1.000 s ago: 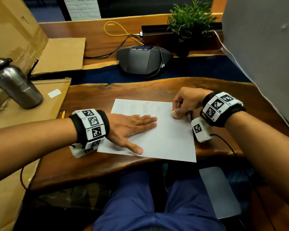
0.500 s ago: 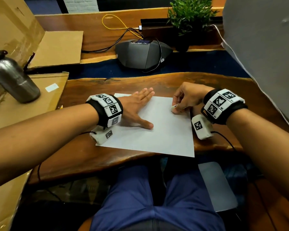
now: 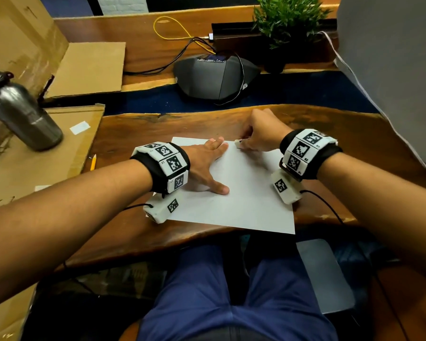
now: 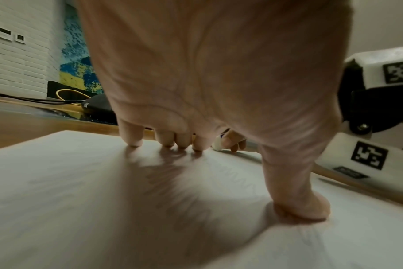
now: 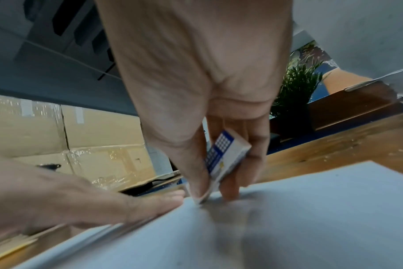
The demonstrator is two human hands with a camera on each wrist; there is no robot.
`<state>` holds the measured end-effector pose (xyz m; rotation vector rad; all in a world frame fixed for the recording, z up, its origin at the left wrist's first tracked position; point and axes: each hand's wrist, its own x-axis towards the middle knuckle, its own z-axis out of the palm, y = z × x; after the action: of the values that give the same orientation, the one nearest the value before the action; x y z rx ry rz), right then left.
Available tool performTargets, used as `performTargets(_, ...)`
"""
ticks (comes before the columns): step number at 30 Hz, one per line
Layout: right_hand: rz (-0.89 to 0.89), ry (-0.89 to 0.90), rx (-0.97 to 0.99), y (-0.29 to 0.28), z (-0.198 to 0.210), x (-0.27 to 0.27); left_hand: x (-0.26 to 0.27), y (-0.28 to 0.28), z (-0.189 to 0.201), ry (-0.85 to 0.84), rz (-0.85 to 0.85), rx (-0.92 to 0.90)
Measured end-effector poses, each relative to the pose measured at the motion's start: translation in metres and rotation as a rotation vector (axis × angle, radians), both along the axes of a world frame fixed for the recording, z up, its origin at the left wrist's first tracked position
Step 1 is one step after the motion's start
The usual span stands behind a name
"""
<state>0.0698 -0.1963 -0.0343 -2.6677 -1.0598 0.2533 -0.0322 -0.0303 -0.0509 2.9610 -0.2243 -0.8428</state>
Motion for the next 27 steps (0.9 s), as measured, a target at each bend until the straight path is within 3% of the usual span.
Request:
performTargets(3, 0.004, -0.063, 0.026, 0.001, -0.006, -0.002, 0.000, 0.000, 0.000, 0.000, 0.011, -0.002)
performTargets(7, 0.184, 0.019, -0.064, 0.003, -0.002, -0.010, 0.001, 0.000, 0.000, 0.003, 0.006, 0.008)
performTargets(9, 0.167, 0.052, -0.073, 0.004, 0.000, -0.003, 0.001, -0.001, 0.001, 0.003, 0.003, 0.015)
performTargets(13, 0.063, -0.045, -0.004, 0.005, 0.001, 0.010, 0.001, -0.003, 0.004, 0.005, 0.005, 0.035)
performTargets(18, 0.225, 0.059, -0.121, 0.007, 0.001, -0.004, 0.002, -0.003, 0.004, 0.009, 0.005, 0.039)
performTargets(23, 0.080, -0.047, 0.006, 0.006, -0.002, 0.013, 0.000, -0.004, 0.007, 0.003, -0.002, 0.047)
performTargets(27, 0.179, 0.141, -0.095, 0.006, 0.000, 0.002, 0.001, -0.003, 0.006, 0.012, 0.000, 0.050)
